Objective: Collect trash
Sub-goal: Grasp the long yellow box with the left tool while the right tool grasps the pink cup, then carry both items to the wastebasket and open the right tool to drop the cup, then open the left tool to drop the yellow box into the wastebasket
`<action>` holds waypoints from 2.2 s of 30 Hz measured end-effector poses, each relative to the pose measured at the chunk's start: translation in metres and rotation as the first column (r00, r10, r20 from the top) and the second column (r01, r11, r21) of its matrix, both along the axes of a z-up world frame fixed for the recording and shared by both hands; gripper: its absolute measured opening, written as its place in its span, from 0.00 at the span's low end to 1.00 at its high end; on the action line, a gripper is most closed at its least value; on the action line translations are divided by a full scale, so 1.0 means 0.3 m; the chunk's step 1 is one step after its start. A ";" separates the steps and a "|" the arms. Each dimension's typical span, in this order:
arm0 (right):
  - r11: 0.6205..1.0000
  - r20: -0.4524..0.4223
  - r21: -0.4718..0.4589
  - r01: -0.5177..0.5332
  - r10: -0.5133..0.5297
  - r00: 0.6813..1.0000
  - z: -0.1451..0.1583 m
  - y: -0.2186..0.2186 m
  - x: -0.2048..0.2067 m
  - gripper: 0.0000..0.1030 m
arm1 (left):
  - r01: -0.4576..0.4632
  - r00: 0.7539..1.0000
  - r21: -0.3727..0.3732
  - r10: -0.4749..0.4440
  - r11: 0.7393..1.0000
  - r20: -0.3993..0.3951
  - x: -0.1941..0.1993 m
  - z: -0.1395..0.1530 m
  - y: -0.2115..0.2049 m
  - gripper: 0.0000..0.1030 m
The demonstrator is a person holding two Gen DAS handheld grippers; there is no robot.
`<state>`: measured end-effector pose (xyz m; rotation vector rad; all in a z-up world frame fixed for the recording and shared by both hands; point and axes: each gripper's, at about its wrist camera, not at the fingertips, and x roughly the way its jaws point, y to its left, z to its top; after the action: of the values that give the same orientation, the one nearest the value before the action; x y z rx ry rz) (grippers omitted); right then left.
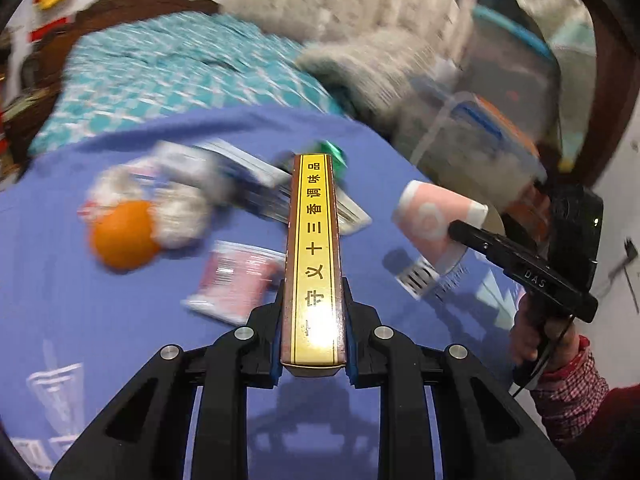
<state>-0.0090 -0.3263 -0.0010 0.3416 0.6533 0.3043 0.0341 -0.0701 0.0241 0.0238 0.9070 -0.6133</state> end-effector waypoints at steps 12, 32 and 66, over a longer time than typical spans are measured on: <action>0.928 -0.023 0.055 0.369 -0.369 0.929 -0.060 -0.480 -0.119 0.24 | 0.343 0.939 0.109 -0.337 0.933 -0.073 0.135 -0.076 -0.662 0.21; 0.735 -0.146 0.099 0.670 -0.656 0.741 -0.164 -0.850 -0.074 0.65 | 0.438 0.892 0.318 -0.451 0.841 -0.036 0.243 -0.165 -1.351 0.73; 0.736 0.039 0.252 0.629 -0.657 0.753 -0.123 -0.770 -0.213 0.62 | 0.337 0.930 0.366 -0.367 0.868 0.016 0.227 -0.306 -1.215 0.55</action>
<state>-0.0729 -0.5572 -0.0378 0.7398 0.3382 -0.2780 0.1022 -0.4346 -0.0676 0.5533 0.9284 -0.7726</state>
